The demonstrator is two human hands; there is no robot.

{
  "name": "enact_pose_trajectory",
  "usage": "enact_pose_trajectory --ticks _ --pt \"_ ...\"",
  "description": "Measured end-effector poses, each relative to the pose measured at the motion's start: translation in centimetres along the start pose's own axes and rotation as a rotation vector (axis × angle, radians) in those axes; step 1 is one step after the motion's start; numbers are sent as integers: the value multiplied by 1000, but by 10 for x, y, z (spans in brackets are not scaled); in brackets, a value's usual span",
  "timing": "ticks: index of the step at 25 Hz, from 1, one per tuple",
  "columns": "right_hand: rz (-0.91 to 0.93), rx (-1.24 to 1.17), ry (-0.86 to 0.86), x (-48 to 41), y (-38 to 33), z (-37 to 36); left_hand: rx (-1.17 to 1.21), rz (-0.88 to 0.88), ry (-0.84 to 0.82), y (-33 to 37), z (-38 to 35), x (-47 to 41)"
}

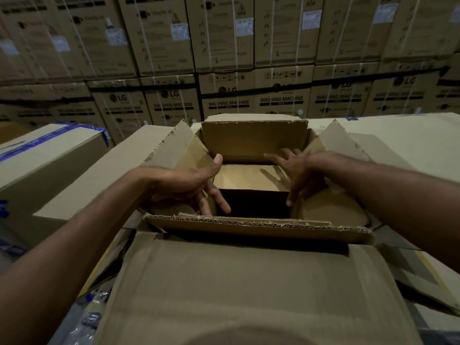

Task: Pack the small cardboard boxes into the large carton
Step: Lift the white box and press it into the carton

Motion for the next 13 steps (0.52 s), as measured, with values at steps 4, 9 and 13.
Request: enact_pose_trajectory --ticks 4,9,13 --pt "3 -57 43 -1 1 7 46 40 17 -4 -1 2" --pt "72 61 198 11 -16 -2 -192 -88 -10 1 -2 6" --pt "251 161 631 23 -14 23 -172 -57 -47 0 -5 7"
Point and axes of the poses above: each hand's wrist, its own x-axis away from the middle knuckle, its own z-axis out of the back of the hand, y = z × x, the point moved 2 cm from there along -x, towards the middle knuckle, and after that the axes turned 7 degrees about -z, right-handed, at the moved point
